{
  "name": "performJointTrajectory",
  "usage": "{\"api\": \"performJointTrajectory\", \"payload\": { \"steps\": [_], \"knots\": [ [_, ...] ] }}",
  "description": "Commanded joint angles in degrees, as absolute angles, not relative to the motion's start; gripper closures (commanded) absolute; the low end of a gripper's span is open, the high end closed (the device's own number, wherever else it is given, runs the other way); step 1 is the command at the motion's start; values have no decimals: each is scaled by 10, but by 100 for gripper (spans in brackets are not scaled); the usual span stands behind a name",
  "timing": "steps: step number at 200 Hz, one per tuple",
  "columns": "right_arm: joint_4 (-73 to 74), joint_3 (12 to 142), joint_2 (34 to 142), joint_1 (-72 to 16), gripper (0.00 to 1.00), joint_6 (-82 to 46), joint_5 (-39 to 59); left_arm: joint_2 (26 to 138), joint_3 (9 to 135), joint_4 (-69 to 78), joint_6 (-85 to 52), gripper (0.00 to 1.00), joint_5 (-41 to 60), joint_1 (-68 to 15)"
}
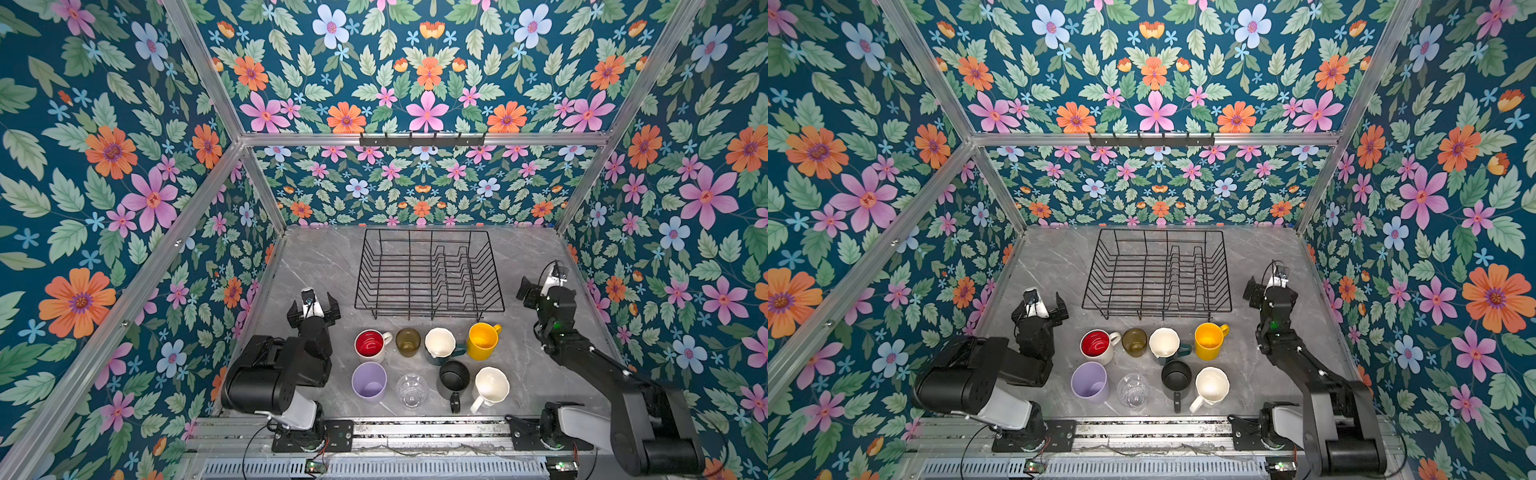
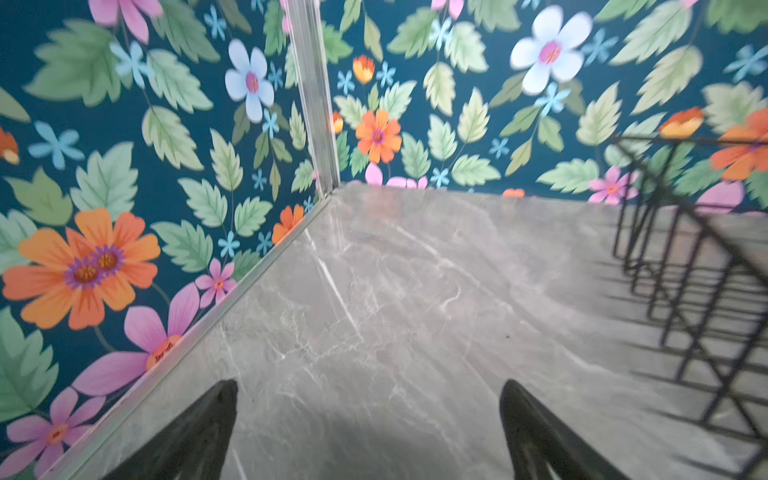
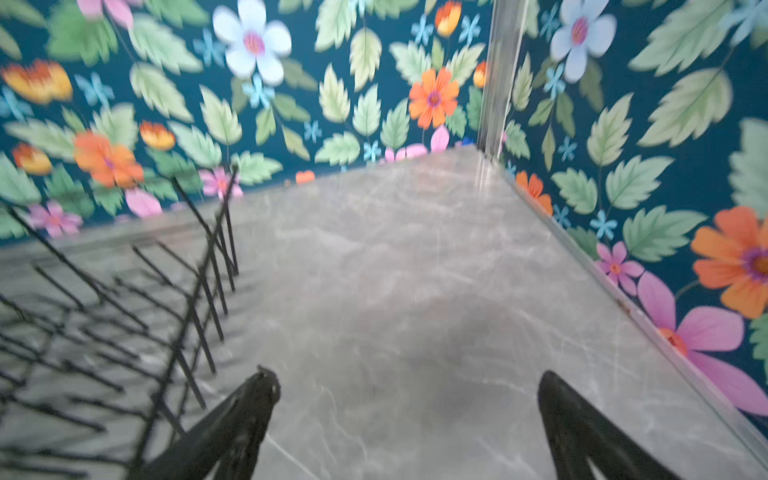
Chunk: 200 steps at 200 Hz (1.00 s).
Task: Load the cups into the dish rack
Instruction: 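Raise both grippers and move the left gripper toward the red-lined white mug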
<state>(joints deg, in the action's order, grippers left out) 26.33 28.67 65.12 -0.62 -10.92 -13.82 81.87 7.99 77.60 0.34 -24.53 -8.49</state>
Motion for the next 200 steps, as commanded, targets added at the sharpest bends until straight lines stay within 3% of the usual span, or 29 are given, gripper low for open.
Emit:
{"api": "performJointTrajectory", "payload": {
  "steps": [1,14,44,64,104,121,136,162,176,200],
  "knots": [
    [60,323,608,-8,1,-222,-119,715,109,653,-66,0,-357,-88],
    [24,327,579,-7,1,-302,-113,653,128,570,-122,0,-361,-87],
    [57,297,528,-5,1,-273,-17,552,142,468,-143,0,-276,-86],
    [16,313,522,-4,1,-251,6,501,186,324,-179,0,-228,-85],
    [-121,394,558,-6,5,-232,31,480,308,54,-251,4,-119,-82],
    [-174,438,575,-25,1,-221,17,484,351,-36,-267,5,-79,-81],
    [-171,453,573,-56,1,-224,-5,473,370,-81,-274,5,-48,-81],
    [-98,424,537,-50,1,-245,123,431,373,-108,-296,5,-2,-79],
    [-34,385,522,-47,1,-249,142,414,373,-120,-303,5,12,-78],
    [-103,425,564,-48,8,-234,133,413,380,-161,-311,5,57,-77]
  ]
}}
